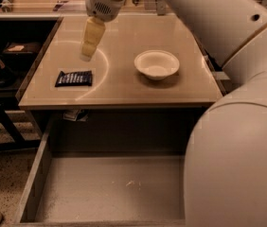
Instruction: Pick rxbar blueberry from top drawer and place on counter
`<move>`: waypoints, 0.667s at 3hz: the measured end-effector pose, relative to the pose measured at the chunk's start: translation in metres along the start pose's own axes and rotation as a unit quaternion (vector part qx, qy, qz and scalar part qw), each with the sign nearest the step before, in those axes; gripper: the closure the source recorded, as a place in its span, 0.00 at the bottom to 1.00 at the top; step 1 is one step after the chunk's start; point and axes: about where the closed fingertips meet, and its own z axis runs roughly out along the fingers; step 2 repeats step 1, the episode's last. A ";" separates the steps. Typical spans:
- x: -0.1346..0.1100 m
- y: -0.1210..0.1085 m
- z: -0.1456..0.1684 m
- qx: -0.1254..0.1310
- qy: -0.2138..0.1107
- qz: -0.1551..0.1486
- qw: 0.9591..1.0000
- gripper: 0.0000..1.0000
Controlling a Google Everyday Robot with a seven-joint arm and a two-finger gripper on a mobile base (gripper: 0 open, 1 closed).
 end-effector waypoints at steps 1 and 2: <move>-0.001 -0.001 -0.012 0.011 0.002 -0.001 1.000 0.00; -0.001 -0.001 -0.012 0.011 0.002 -0.001 1.000 0.00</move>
Offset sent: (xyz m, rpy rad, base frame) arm 0.0000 0.0000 0.0000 0.0000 0.0000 0.0000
